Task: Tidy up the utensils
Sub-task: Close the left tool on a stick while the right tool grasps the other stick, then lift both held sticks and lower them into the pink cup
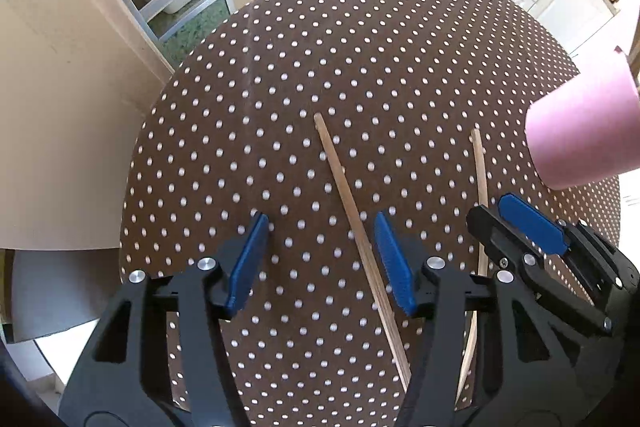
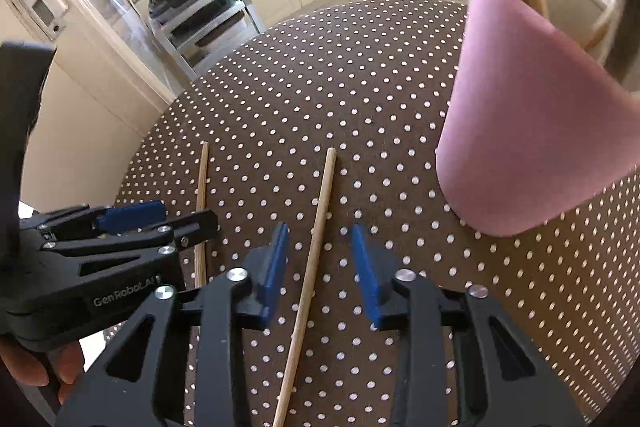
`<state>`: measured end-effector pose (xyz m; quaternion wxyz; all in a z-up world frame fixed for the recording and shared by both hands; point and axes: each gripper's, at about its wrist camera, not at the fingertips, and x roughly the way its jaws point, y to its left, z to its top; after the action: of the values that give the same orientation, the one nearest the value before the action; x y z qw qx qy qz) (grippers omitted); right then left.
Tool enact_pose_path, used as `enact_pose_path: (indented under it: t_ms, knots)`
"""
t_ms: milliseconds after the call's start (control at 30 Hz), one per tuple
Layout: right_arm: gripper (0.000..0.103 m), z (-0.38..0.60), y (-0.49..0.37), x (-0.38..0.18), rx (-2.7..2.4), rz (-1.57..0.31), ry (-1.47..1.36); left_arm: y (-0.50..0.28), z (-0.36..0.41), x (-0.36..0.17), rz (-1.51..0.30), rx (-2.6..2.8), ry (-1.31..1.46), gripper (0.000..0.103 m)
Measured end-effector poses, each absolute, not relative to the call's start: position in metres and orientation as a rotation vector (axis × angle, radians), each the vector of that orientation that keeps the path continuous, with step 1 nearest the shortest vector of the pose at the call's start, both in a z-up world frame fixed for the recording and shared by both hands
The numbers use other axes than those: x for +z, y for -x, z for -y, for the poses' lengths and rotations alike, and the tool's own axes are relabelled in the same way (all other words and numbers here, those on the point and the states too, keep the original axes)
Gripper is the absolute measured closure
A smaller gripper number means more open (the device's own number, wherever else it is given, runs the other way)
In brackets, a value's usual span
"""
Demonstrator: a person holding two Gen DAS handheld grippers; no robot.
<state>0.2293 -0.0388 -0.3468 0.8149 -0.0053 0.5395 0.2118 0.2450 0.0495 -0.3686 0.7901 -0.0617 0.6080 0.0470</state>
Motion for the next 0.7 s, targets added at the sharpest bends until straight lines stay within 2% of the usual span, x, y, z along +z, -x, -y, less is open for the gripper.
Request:
enact_pose_path:
  t_ms: [33, 67, 133, 233, 300, 333, 467, 700]
  knots:
    - [0.087, 0.038, -0.231, -0.348, 0.455, -1.162, 0.010, -0.250, -0.047, -0.369, -1.316, 0.109, 0.114, 0.050]
    - [0.092, 0.037, -0.234, -0.349, 0.451, -1.174, 0.012, -0.253, -0.045, -0.370, -1.317, 0.113, 0.100, 0.052]
    - [0.097, 0.034, -0.237, -0.350, 0.455, -1.183, 0.019, -0.260, -0.043, -0.370, -1.319, 0.129, 0.083, 0.053]
    - [0.098, 0.034, -0.238, -0.350, 0.463, -1.195, 0.008, -0.263, -0.032, -0.366, -1.310, 0.091, 0.063, 0.078]
    - [0.099, 0.035, -0.237, -0.350, 0.478, -1.200, -0.008, -0.263, -0.033, -0.366, -1.299, 0.083, 0.092, 0.085]
    - [0.099, 0.037, -0.236, -0.350, 0.483, -1.202, -0.014, -0.262, -0.035, -0.366, -1.297, 0.081, 0.113, 0.093]
    - [0.099, 0.050, -0.226, -0.344, 0.516, -1.196, -0.061, -0.245, -0.045, -0.365, -1.290, 0.062, 0.168, 0.097]
    - [0.099, 0.070, -0.212, -0.322, 0.530, -1.152, -0.109, -0.216, -0.043, -0.345, -1.243, 0.023, 0.200, 0.097]
